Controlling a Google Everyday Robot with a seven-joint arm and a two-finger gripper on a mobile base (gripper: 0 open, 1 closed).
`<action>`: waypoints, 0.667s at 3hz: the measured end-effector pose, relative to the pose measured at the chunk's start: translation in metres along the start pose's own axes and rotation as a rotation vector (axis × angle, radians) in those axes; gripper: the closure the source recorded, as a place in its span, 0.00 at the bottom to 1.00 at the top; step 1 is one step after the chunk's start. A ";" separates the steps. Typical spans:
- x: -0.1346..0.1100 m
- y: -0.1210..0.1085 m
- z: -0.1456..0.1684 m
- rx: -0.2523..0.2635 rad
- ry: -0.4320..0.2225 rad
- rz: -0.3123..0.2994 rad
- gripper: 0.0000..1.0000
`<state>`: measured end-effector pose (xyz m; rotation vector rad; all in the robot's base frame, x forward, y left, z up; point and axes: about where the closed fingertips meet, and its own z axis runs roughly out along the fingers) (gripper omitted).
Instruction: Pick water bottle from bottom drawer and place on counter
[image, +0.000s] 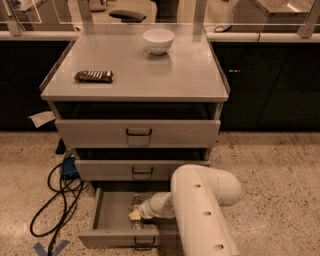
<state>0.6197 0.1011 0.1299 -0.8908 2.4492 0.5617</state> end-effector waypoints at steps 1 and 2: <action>0.000 0.000 0.000 0.000 0.000 0.000 0.81; 0.000 0.001 0.000 -0.002 -0.001 -0.001 1.00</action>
Offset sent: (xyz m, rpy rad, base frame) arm -0.0023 0.0008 0.0050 0.0101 -0.0065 0.0053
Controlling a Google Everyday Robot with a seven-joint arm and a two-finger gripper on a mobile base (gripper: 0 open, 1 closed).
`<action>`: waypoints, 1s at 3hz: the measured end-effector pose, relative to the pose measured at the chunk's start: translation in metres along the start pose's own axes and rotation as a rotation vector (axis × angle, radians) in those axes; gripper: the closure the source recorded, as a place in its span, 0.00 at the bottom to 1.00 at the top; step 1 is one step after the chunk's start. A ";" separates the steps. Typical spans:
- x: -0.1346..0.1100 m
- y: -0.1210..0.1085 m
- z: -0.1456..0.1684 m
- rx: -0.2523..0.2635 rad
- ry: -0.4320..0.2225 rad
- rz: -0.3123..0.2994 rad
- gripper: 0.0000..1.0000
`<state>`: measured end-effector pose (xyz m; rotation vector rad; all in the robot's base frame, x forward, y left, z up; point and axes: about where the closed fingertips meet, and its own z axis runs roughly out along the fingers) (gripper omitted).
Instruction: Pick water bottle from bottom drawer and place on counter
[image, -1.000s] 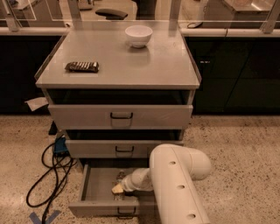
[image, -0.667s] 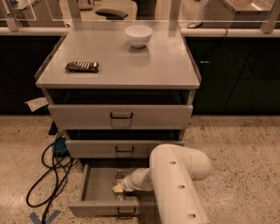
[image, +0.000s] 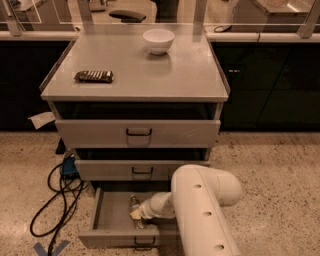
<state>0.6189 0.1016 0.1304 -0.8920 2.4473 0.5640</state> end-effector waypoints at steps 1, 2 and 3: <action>-0.003 0.014 -0.026 -0.034 -0.050 -0.052 1.00; -0.012 0.059 -0.075 -0.152 -0.142 -0.215 1.00; -0.025 0.111 -0.139 -0.273 -0.256 -0.400 1.00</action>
Offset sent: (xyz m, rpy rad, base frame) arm -0.0978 -0.0706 0.1752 0.3351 -0.2840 0.3120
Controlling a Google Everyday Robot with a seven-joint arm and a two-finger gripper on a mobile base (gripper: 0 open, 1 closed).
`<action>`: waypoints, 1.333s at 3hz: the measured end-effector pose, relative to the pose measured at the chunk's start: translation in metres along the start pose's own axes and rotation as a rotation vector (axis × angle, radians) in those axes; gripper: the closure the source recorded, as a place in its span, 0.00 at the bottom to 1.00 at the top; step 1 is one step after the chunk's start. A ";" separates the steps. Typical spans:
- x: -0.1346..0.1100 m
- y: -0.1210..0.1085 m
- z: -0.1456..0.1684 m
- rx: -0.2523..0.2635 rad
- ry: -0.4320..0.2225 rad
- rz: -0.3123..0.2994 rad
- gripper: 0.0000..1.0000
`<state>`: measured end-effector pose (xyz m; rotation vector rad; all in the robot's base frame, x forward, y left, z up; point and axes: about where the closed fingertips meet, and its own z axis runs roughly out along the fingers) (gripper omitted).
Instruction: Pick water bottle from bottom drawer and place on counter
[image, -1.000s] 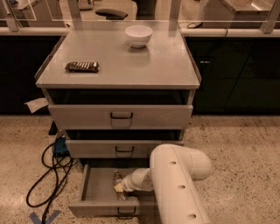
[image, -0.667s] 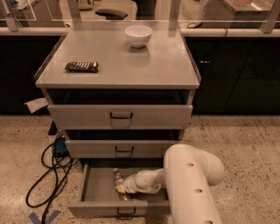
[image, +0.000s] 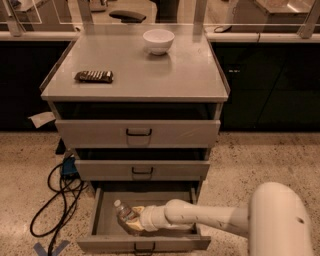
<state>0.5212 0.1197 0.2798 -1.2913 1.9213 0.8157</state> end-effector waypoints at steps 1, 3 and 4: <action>-0.043 0.050 -0.039 -0.065 -0.144 -0.149 1.00; -0.053 0.039 -0.067 -0.016 -0.195 -0.187 1.00; -0.073 0.020 -0.078 0.017 -0.212 -0.212 1.00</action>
Offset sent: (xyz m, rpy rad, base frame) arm -0.0388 0.0079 0.0567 0.1117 -0.1148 0.1118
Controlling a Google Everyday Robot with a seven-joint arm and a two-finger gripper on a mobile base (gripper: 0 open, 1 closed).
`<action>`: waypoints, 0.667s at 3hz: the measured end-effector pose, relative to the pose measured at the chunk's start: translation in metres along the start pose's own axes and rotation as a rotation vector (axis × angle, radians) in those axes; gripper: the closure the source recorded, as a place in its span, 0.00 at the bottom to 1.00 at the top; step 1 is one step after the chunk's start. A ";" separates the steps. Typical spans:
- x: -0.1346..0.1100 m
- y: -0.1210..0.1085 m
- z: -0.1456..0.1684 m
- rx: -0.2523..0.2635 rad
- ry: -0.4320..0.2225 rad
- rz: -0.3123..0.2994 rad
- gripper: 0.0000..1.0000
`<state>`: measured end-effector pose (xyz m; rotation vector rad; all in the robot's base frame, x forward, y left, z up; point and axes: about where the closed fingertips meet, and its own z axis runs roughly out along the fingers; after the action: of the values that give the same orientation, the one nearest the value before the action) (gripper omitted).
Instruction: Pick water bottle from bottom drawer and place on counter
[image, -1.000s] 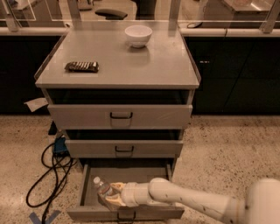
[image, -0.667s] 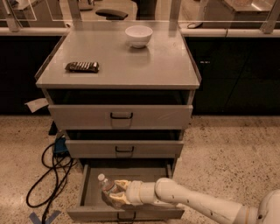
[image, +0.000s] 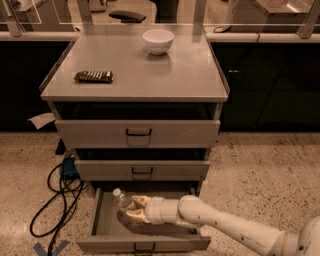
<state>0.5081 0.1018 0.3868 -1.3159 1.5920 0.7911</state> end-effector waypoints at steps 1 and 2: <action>-0.073 -0.068 -0.024 0.107 -0.026 -0.121 1.00; -0.156 -0.113 -0.042 0.178 -0.024 -0.266 1.00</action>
Offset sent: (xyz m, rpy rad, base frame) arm 0.1598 0.0037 0.2863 -0.1053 -0.5244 -0.0704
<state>0.6128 0.1006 0.5543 -1.3468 1.3972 0.4887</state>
